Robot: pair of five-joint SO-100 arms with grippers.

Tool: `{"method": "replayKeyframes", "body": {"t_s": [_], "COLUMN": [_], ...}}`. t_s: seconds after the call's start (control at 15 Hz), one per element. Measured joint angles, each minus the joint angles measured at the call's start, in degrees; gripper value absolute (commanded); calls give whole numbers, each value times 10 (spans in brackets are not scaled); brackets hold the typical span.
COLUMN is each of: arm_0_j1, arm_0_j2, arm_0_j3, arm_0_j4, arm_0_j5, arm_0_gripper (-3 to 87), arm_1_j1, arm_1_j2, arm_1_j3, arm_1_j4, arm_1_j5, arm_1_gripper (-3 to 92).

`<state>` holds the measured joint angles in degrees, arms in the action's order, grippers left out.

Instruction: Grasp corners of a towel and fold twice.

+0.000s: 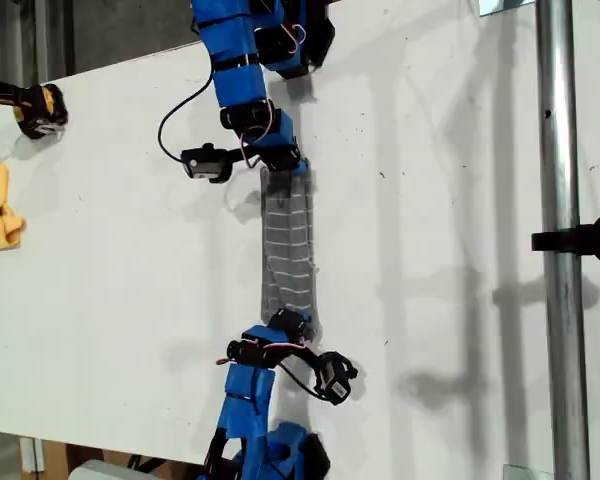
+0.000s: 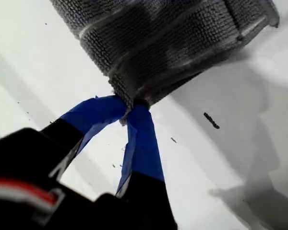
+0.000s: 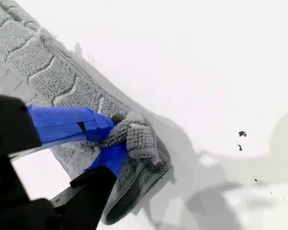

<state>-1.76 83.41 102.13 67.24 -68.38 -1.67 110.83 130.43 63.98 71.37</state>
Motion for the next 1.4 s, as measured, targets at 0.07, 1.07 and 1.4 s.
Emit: {"method": "replayKeyframes", "body": {"t_s": [0.07,1.07,1.4], "arm_0_j1": [-1,28,37], "arm_0_j2": [0,1099,1155], "arm_0_j3": [5,645,743], "arm_0_j4": [0,66,48], "arm_0_j5": [-7,-135,-188], "arm_0_gripper": [181,167,165], "arm_1_j1": [1,-52,-71], "arm_1_j2": [-3,760,760], "arm_1_j3": [7,253,304], "arm_1_j4": [-4,232,214], "arm_1_j5": [5,230,299], "arm_1_gripper": [154,339,355]}}
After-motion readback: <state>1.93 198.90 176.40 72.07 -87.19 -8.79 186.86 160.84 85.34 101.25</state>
